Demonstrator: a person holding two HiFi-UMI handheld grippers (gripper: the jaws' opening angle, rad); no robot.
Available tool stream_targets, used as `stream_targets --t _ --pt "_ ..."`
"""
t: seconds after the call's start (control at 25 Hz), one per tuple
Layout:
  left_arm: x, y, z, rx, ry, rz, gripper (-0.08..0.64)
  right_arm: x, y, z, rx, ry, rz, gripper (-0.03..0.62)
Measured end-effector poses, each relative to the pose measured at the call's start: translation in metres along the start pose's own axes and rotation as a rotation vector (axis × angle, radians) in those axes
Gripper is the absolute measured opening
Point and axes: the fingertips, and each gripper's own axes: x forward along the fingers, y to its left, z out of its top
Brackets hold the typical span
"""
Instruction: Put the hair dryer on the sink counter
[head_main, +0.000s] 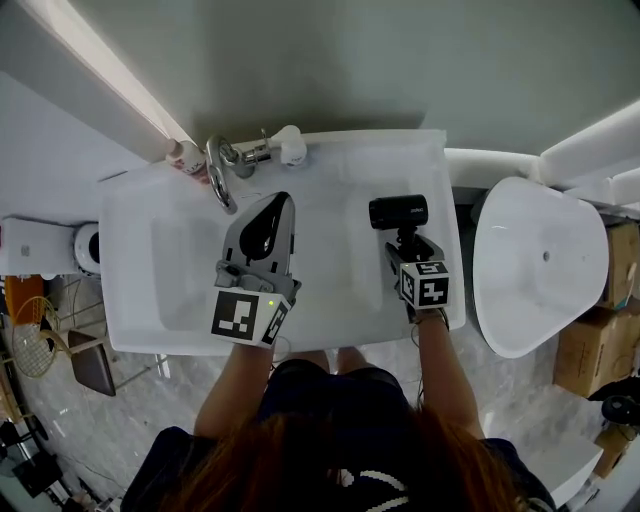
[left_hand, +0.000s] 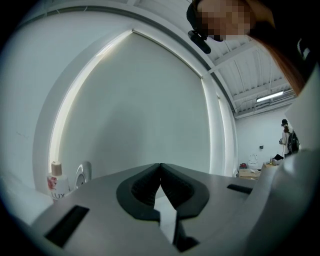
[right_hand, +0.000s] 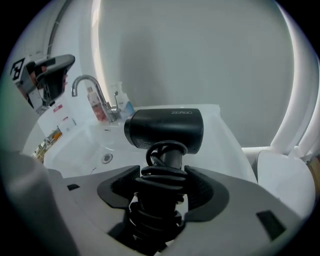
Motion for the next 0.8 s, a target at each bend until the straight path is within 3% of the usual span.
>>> stream_targets --t 0.28,0.64,0.8 --pt "0.0 0.004 -0.005 -0.016 0.023 -0.004 0.018 0.02 -0.004 -0.027 0.02 0.106 -0.023 0.296" --pt "0.001 -0.001 -0.004 -0.002 0.024 -0.016 0.018 0.02 -0.005 -0.029 0.015 0.128 -0.042 0.305" --pt "-0.002 -0.002 0.003 0.005 0.011 -0.021 0.018 0.006 -0.007 -0.021 0.062 0.109 -0.023 0.359"
